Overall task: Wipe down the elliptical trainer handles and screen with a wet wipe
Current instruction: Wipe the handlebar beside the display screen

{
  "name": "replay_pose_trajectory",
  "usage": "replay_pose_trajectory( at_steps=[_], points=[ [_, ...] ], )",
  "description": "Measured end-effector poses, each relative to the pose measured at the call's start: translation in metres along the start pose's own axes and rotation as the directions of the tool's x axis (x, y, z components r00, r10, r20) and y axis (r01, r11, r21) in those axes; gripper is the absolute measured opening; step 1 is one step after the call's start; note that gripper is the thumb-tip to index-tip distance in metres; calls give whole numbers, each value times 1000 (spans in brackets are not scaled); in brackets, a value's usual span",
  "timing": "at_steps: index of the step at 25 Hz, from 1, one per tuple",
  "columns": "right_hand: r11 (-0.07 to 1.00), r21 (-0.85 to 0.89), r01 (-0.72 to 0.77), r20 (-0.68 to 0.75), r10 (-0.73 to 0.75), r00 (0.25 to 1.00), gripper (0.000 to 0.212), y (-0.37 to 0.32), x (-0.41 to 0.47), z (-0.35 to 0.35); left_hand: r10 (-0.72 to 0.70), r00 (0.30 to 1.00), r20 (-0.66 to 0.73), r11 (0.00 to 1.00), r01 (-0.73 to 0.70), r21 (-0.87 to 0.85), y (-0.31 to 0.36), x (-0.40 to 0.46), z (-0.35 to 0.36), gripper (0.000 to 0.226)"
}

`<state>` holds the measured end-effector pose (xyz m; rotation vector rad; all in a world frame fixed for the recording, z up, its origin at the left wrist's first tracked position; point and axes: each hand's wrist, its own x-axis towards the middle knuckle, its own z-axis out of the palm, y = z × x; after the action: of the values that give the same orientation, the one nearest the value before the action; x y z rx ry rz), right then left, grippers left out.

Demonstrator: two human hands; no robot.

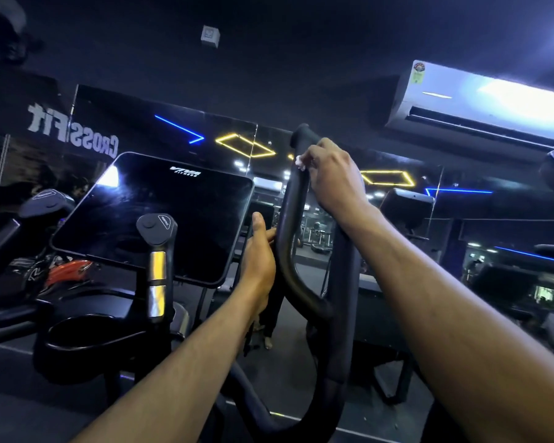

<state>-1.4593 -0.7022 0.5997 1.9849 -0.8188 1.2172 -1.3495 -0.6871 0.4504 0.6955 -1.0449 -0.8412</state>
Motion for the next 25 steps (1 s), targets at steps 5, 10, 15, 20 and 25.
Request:
replay_pose_trajectory(
  at_steps=[5, 10, 15, 20, 25],
  points=[
    [990, 139, -20, 26, 17, 1000, 13, -26, -57, -2, 0, 1000, 22, 991, 3, -136, -7, -4, 4, 98],
    [978, 201, -48, 147, 19, 989, 8, -55, -135, -17, -49, 997, 65, 944, 68, -322, -5, -8, 8, 97],
    [956, 239, 169, 545, -276, 792, 14, -35, -118, -58, -57, 995, 83, 944, 80, -321, -5, -13, 7, 97],
    [991, -4, 132, 275, -126, 953, 26, -13, -22, -36, -34, 992, 120, 959, 66, -274, -17, -27, 0, 96],
    [990, -72, 118, 194, -102, 976, 17, -26, -36, -11, -71, 984, 163, 964, 110, -244, -16, -42, -12, 92]
  ],
)
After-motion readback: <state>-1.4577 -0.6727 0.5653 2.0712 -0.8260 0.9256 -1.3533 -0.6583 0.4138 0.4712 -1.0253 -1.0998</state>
